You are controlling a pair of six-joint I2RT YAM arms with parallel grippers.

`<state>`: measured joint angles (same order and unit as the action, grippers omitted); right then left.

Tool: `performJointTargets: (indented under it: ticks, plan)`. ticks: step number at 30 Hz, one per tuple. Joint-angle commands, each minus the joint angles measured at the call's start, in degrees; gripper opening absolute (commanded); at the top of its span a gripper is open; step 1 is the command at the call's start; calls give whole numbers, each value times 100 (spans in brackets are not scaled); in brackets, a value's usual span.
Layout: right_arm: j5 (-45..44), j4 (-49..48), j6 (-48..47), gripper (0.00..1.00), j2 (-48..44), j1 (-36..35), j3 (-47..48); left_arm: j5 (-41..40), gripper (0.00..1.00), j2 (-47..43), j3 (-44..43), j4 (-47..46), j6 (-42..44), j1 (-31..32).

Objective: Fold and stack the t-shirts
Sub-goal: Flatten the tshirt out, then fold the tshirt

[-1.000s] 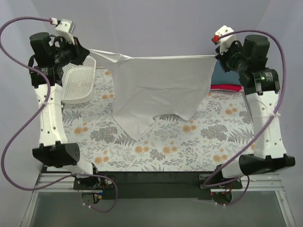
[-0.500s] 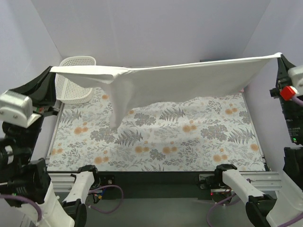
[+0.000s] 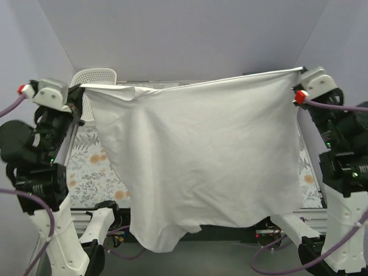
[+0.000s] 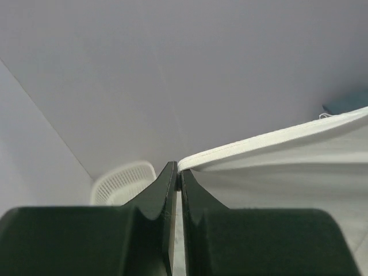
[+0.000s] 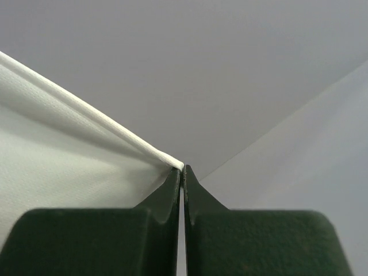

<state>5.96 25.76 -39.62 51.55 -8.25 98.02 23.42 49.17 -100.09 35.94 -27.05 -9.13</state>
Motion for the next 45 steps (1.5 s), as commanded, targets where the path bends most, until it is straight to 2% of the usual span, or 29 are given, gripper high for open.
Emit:
performJointTargets:
  ticks: [1,2,5,6,9,11,12,14,15,22,29,36,45]
  plan:
    - [414,-237,-239,1,189,43,-1045,250,0,6,1243,633,139,-28]
    - [589,-316,-240,1,171,43,-1735,329,0,-4,1925,668,121,-28]
    - [950,-676,-249,1,197,34,-2715,435,0,57,2966,502,112,-28]
    - [1003,-904,-240,1,285,17,-3301,435,0,101,3544,240,95,-28]
    - [1083,-1413,-318,1,609,-80,-4208,400,0,566,4372,-340,174,-11]
    - [1040,-1687,-476,1,829,-141,-4544,382,0,996,4568,-605,121,-2]
    - [1013,-2054,-512,1,1118,-176,-4798,365,0,1555,4604,-763,121,33]
    - [960,-2311,-643,1,1496,-194,-4880,243,0,2103,4543,-965,16,86]
    - [943,-2425,-653,1,1925,-221,-4845,181,0,2697,4490,-1167,-46,104]
    - [662,-2813,-661,1,3466,-221,-4125,-416,0,4721,3331,-1695,-29,323]
    - [389,-3006,-661,1,4564,-203,-3150,-1252,0,6138,1513,-1793,-20,359]
    - [380,-2989,-714,1,5058,-168,-2561,-1015,0,6518,895,-1591,50,403]
    - [494,-2813,-810,1,5006,-168,-2638,-945,0,5948,1466,-1459,156,412]
